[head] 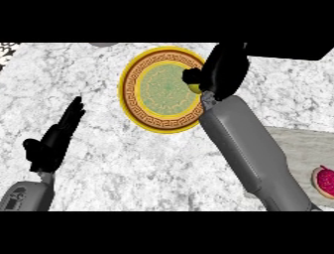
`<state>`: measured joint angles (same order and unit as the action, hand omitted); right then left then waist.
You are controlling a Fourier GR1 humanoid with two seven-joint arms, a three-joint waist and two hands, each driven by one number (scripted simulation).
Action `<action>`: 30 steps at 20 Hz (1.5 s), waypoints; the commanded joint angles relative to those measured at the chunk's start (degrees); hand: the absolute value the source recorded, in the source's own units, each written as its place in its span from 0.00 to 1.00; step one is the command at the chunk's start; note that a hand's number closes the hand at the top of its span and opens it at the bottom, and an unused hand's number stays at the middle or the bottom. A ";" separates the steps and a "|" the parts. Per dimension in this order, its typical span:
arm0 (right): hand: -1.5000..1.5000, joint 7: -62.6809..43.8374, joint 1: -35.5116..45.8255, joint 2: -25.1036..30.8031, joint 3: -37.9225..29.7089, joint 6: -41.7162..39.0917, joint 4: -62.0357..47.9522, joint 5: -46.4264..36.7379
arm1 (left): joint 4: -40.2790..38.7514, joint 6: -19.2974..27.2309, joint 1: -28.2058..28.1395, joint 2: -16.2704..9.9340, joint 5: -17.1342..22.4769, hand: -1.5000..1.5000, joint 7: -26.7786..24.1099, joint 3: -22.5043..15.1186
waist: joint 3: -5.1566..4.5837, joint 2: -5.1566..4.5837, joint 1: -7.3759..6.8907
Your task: Pick the pear from the placemat and place it in the plate
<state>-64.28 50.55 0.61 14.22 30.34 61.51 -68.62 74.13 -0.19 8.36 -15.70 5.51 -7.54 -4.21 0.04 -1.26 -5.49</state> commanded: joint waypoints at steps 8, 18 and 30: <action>0.00 -5.45 -8.23 -0.59 -0.53 31.65 9.09 2.37 | -1.17 -0.15 -1.98 -1.03 0.86 0.50 -1.08 2.27 | 0.03 1.34 3.43; 0.00 -2.21 -36.71 -0.61 15.21 38.42 27.53 -4.24 | 0.50 1.71 -6.05 -0.11 0.12 0.50 -3.08 3.82 | -0.05 1.62 5.89; 0.00 12.20 -53.69 3.77 23.11 46.25 30.48 4.26 | 0.34 -0.03 -1.81 0.56 -1.20 0.50 2.09 5.75 | -0.02 1.28 5.66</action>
<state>-54.24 1.66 2.53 34.67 70.14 90.67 -66.88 75.68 -0.23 4.50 -15.42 4.73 -6.91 0.67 0.01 0.05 0.06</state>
